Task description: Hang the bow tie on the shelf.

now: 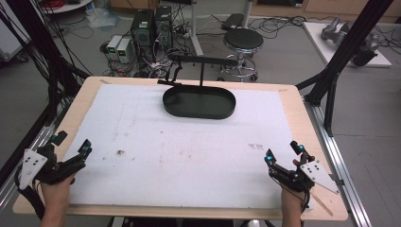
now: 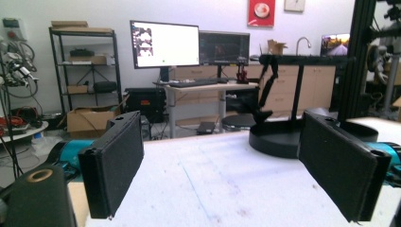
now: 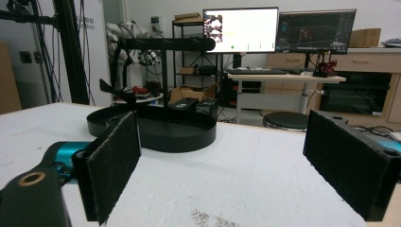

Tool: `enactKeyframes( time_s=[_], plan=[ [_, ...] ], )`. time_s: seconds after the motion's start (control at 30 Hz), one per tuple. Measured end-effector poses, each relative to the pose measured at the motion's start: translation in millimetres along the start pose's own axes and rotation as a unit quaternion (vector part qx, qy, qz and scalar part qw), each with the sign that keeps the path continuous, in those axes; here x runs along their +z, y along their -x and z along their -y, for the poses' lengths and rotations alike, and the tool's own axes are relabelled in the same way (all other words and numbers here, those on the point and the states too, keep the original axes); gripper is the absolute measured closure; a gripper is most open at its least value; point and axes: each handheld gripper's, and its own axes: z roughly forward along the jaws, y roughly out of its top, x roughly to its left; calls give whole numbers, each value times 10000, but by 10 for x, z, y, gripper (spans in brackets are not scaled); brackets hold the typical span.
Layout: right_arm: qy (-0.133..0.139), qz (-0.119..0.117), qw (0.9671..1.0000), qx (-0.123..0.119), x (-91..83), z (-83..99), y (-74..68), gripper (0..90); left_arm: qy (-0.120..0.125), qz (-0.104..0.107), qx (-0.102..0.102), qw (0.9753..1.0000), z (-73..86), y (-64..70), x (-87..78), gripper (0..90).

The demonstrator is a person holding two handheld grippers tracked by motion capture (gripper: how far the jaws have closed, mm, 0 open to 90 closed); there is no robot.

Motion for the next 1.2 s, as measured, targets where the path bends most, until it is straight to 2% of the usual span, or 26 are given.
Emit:
enactKeyframes(
  time_s=[0.03,0.23,0.8,1.2],
  plan=[
    [1,2,10000,23,-6,4,3,111,-85,21,-29,10000,38,-3,9,157],
    [-6,19,10000,0,-22,0,15,111,-129,43,-42,9999,71,3,25,157],
    [-10,71,10000,-5,-112,-2,45,111,-48,-35,-2,10000,52,36,28,158],
    [-17,67,10000,-13,-115,-1,46,111,-53,-82,26,9999,37,35,6,158]
  ],
)
